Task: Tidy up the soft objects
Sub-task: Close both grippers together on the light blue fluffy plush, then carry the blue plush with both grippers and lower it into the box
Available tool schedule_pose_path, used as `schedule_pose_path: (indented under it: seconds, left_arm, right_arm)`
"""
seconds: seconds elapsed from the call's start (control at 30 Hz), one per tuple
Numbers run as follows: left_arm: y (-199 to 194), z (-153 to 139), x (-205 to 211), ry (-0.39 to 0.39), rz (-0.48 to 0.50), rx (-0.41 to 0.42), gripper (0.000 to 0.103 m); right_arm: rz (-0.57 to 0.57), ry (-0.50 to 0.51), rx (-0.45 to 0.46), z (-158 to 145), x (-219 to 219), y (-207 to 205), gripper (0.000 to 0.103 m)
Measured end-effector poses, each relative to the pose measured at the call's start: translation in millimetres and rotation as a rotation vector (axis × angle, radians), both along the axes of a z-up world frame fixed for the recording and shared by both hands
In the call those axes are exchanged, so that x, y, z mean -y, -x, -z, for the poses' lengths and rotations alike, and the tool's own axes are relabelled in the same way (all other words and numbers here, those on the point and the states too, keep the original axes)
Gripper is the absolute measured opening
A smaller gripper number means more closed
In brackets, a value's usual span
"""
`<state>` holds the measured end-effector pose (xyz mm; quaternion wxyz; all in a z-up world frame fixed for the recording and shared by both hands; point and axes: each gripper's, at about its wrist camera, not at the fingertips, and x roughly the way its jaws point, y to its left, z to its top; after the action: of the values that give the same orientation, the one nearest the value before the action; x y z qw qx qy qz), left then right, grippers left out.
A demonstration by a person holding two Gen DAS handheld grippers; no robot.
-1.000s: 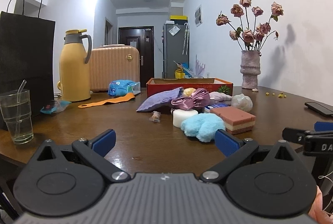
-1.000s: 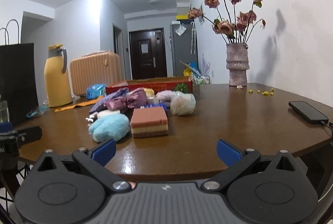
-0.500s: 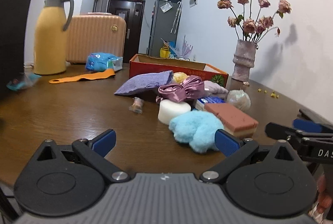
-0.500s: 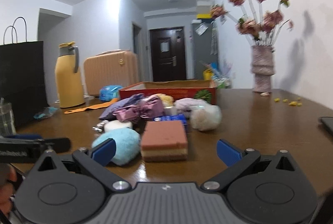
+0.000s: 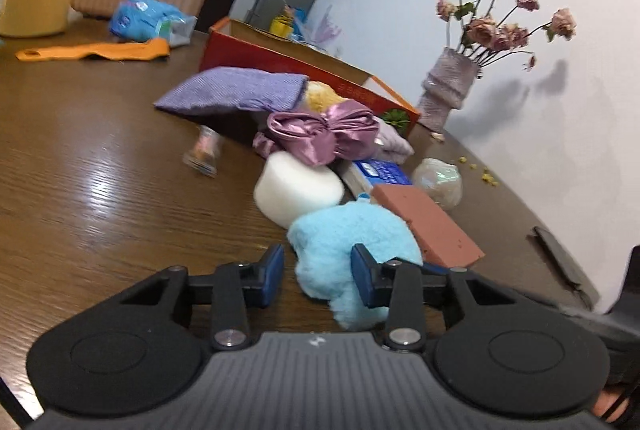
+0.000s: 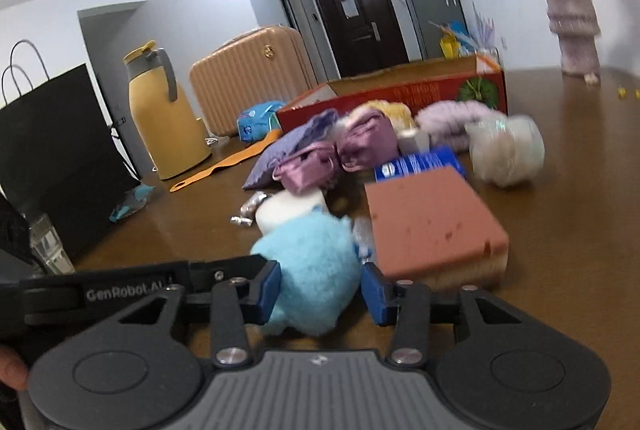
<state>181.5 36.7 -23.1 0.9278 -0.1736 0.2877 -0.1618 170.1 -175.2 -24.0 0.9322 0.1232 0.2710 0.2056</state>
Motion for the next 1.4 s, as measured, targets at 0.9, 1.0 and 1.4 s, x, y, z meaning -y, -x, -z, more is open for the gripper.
schedule_pose_path:
  seconds: [0.9, 1.0, 1.4]
  left_arm:
    - [-117.9, -127.5, -2.0, 0.064, 0.059, 0.195, 0.024]
    - [-177.2, -139.7, -8.9, 0.058, 0.048, 0.176, 0.024]
    - [-392.7, -93.2, -36.7, -0.106, -0.079, -0.037, 0.023]
  right_arm:
    - [-0.081, -0.104, 0.186, -117.5, 24.5, -118.4, 0.035]
    - [-0.089, -0.116, 0.165, -134.3, 21.1, -180.3, 0.035]
    - [-0.078, -0.134, -0.195, -90.2, -30.2, -443.6, 0.036]
